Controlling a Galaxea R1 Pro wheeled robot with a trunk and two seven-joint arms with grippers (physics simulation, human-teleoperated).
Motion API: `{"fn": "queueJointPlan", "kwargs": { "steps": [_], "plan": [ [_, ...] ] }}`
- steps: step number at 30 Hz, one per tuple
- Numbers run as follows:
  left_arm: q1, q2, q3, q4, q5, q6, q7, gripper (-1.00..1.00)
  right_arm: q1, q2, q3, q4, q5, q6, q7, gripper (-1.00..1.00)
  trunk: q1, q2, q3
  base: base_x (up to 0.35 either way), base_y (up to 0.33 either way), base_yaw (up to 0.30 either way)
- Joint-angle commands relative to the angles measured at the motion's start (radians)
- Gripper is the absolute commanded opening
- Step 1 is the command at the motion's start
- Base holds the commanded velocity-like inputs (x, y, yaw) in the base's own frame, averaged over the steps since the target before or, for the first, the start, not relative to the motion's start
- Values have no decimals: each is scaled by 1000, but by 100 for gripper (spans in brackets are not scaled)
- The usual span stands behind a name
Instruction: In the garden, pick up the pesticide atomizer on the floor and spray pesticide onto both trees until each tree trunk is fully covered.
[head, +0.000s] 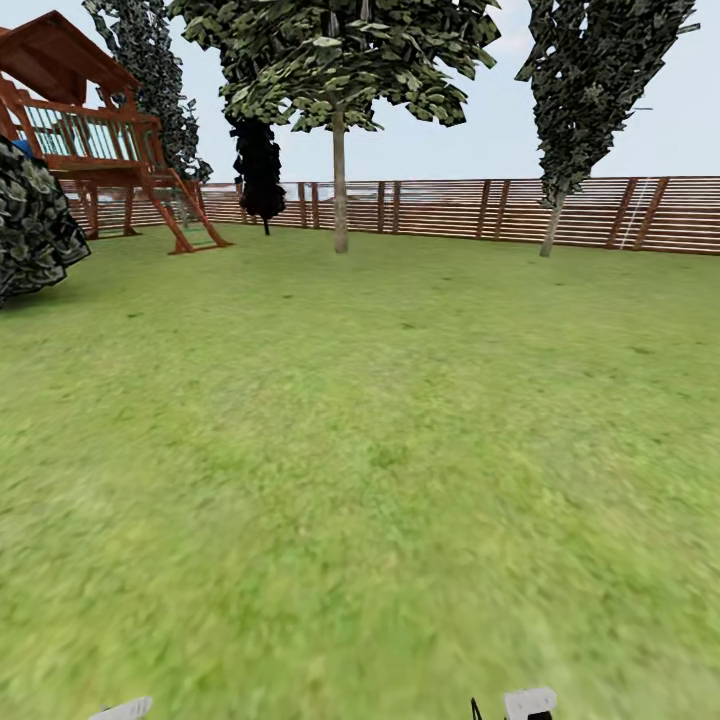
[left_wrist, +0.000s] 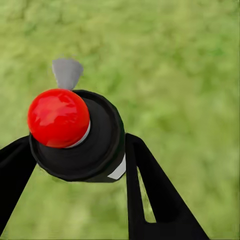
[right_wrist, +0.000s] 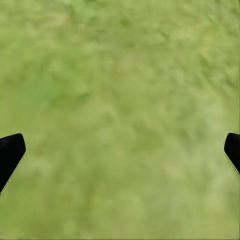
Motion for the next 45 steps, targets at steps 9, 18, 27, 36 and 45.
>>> {"fn": "queueJointPlan", "kwargs": {
  "steps": [9, 18, 27, 36, 45],
  "plan": [
    [0, 0, -5, 1, 5, -3, 0, -100, -1, 0, 6, 1, 9, 0, -10, 100, 0, 0, -1, 339, 0, 0],
    [-1, 0, -5, 1, 5, -3, 0, -100, -1, 0, 6, 1, 9, 0, -10, 100, 0, 0, -1, 339, 0, 0],
    [0, 0, -5, 1, 6, -3, 0, -100, -1, 0, 6, 1, 9, 0, -10, 100, 0, 0, -1, 339, 0, 0],
    [0, 0, -5, 1, 6, -4, 0, -100, -1, 0, 6, 1, 9, 0, -10, 100, 0, 0, -1, 339, 0, 0],
    [0, -1, -5, 1, 5, -4, 0, -100, -1, 0, 6, 1, 9, 0, -10, 100, 0, 0, -1, 339, 0, 0]
  ]
}}
